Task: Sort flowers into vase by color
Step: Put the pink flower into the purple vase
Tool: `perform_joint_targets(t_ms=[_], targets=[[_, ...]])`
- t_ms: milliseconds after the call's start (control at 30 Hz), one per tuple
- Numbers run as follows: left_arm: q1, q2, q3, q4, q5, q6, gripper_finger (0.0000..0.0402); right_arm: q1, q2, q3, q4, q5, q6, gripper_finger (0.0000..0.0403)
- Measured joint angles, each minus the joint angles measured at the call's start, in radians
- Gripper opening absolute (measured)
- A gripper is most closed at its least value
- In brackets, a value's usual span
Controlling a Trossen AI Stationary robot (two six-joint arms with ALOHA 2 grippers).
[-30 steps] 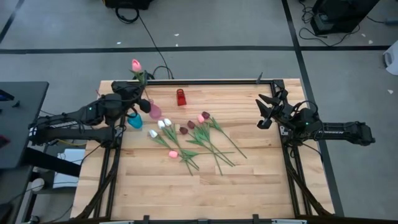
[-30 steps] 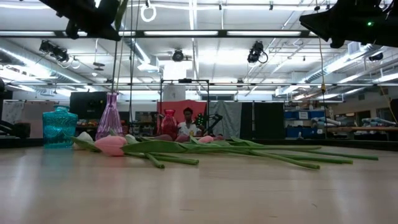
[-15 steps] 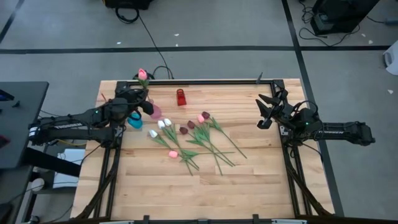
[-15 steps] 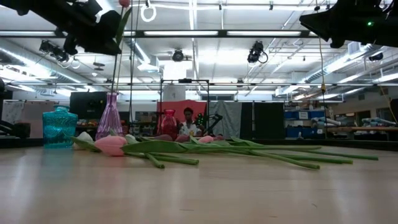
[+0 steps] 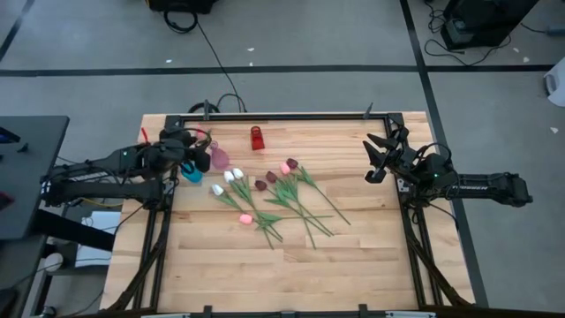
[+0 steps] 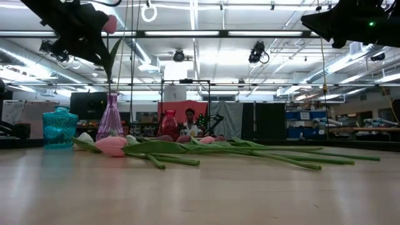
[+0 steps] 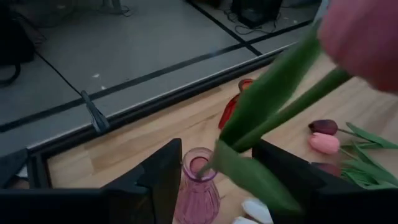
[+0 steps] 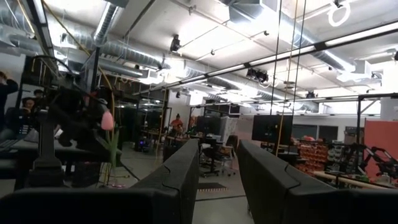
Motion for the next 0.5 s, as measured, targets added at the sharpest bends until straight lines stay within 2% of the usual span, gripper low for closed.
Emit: perform_joint_targets(t_ms=[167, 400, 500], targets=[[0.0, 0.0, 0.015, -0.008, 0.023, -0.007, 0.0202, 0.0, 0.0, 0.0, 0.0, 0.0, 0.0, 0.0125], [0.0, 0.001, 0.077, -0.176, 0.157, -0.007, 0.0202, 0.0, 0.0, 0.0, 0.0, 0.0, 0.0, 0.0125], [0.0, 0.0, 0.102, -0.199, 0.235, -0.005, 0.0202, 0.0, 0.0, 0.0, 0.0, 0.0, 0.0, 0.0125]])
